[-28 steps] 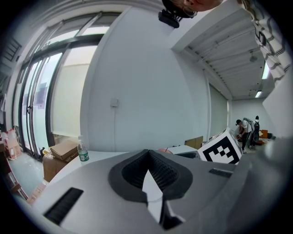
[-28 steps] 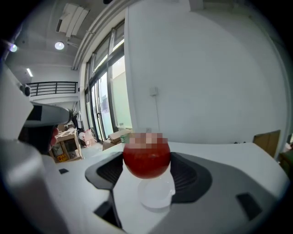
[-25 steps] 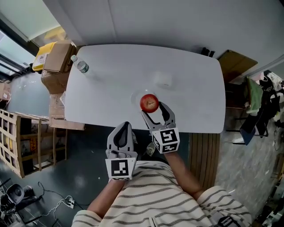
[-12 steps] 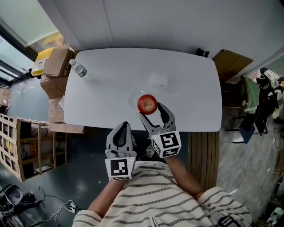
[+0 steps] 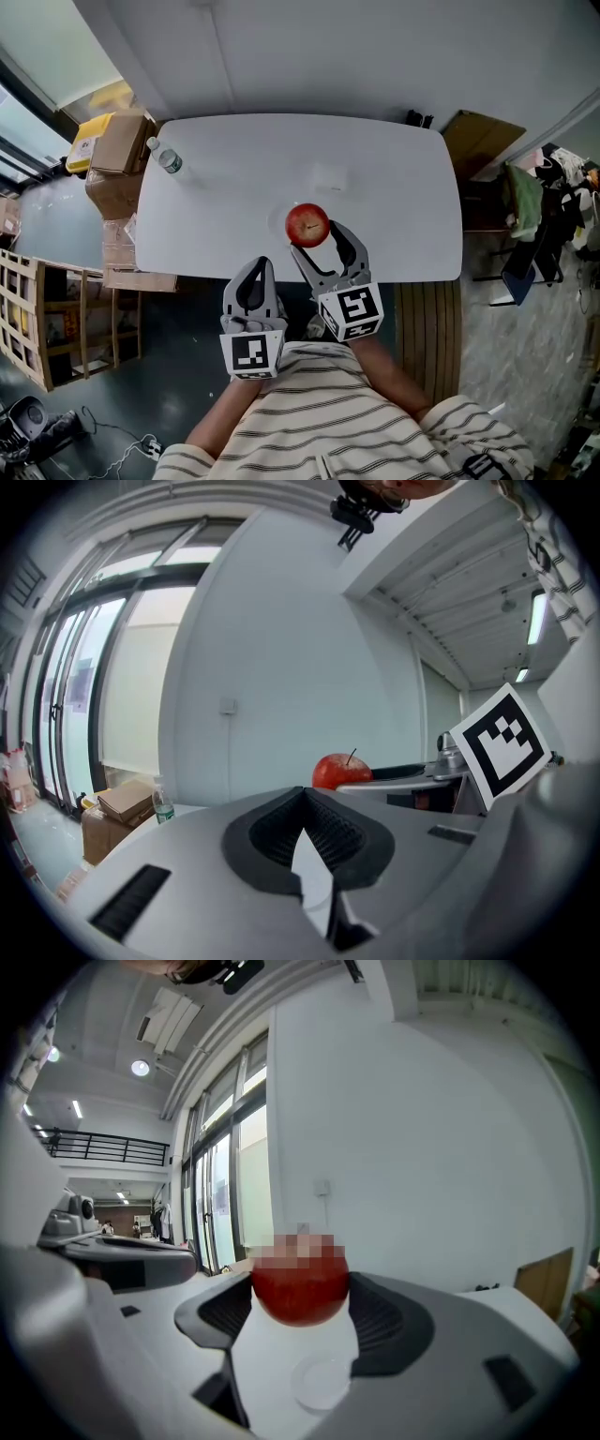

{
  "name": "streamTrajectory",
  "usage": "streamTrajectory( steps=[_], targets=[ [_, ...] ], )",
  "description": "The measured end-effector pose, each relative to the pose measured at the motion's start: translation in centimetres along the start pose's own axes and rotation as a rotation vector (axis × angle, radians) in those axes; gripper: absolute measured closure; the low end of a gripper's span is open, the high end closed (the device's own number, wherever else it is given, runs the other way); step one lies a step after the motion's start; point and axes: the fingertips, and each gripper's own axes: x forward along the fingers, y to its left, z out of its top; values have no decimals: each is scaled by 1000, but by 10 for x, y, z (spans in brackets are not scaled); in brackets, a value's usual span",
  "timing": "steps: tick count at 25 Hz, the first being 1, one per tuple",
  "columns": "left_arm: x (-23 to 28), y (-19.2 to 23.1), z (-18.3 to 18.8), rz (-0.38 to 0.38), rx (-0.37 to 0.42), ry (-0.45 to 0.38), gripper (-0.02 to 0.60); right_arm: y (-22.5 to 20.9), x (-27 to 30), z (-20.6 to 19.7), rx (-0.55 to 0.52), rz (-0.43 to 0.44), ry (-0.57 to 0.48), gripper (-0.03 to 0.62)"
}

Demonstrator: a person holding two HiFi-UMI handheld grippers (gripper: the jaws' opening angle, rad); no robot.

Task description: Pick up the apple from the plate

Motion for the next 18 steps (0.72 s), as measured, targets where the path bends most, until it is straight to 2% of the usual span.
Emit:
streamTrajectory(
  steps=[18],
  targets=[
    [2, 1, 9, -1, 13, -32, 577, 0, -13, 27, -34, -5, -51, 256]
  ],
)
